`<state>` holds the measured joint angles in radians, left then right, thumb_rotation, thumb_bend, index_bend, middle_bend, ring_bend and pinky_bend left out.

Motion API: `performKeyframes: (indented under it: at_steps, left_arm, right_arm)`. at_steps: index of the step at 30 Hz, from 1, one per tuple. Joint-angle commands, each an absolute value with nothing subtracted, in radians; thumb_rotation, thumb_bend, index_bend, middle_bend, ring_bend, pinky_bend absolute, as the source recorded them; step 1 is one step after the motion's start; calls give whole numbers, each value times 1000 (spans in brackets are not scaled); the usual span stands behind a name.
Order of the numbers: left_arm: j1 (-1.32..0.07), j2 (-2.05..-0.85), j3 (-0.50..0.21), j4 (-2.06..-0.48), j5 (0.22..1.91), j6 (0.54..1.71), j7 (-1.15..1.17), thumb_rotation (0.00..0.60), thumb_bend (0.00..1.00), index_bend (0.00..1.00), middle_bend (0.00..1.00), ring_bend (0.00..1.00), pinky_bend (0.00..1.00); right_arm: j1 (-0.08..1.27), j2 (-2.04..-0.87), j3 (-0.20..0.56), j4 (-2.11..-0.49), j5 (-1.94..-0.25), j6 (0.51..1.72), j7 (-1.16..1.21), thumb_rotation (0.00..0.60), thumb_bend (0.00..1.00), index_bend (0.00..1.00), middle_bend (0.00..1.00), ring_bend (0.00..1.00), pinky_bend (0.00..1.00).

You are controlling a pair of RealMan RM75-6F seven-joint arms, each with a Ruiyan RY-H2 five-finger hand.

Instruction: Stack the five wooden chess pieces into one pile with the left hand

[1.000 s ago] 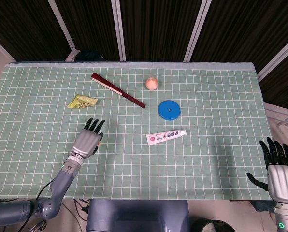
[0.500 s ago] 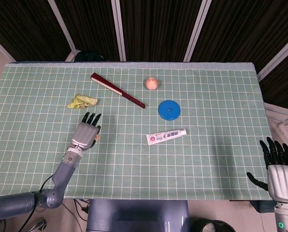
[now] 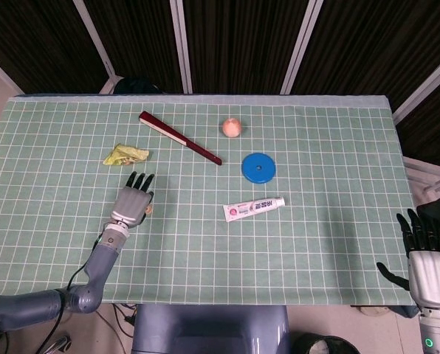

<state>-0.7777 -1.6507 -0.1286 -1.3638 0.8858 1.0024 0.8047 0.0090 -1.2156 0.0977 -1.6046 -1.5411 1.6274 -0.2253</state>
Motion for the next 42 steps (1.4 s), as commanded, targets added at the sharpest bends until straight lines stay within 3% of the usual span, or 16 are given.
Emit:
performKeyframes:
  at_steps: [1, 42]
  left_arm:
    - [-780, -1652, -127, -1365, 885, 1008, 809, 600, 305, 467, 0, 0, 0]
    - [-801, -1676, -106, -1349, 853, 1048, 876, 600, 305, 435, 0, 0, 0]
  right_arm:
    - [9, -1215, 98, -1604, -1540, 1626, -226, 600, 233, 49, 13, 0, 0]
    - [9, -1215, 99, -1608, -1534, 1626, -219, 600, 233, 49, 13, 0, 0]
